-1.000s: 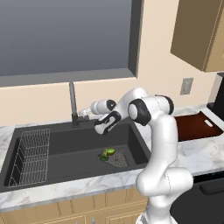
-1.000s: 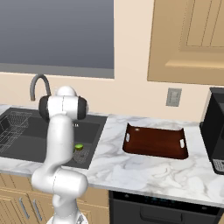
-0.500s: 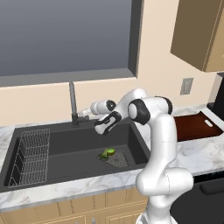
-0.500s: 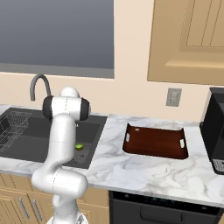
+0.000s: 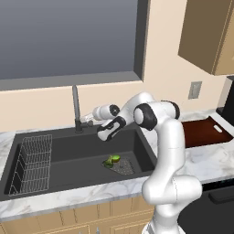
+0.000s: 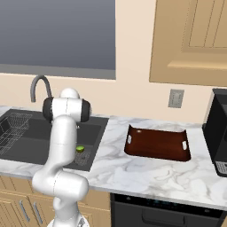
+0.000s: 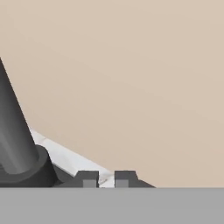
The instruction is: Pick up all produce items and place them in the sink. Turn on the sink faucet to wash them. Then turn the sink off and put them in the tray.
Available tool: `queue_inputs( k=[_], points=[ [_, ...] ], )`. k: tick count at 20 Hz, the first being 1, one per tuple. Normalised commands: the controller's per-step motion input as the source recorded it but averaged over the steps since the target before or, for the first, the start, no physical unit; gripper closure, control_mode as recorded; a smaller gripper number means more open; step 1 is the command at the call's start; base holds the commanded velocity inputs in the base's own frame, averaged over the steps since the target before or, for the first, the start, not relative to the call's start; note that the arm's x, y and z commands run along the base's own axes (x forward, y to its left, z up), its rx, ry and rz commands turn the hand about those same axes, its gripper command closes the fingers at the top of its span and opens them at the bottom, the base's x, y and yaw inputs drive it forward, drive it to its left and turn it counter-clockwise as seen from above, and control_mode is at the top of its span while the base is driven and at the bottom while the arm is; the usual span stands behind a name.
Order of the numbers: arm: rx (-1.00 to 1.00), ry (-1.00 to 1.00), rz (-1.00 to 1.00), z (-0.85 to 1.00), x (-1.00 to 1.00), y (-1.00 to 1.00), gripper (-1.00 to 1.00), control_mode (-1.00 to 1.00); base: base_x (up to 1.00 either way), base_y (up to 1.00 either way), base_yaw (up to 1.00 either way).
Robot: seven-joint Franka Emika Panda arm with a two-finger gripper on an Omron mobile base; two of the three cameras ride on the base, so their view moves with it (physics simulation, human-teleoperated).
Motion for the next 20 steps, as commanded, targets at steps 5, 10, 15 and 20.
queue_inputs(
  k=[5,10,15,20],
  points=[
    [0.0,0.0,0.0,0.0,0.0,0.0,1.0,-1.0,0.0,0.0,0.0],
    [0.0,0.0,0.0,0.0,0.0,0.0,1.0,-1.0,0.0,0.0,0.0],
    [0.0,0.0,0.0,-0.02,0.0,0.0,1.0,-1.0,0.0,0.0,0.0],
    [0.0,0.02,0.0,-0.08,0.0,-0.02,1.0,-1.0,0.0,0.0,0.0]
  ],
)
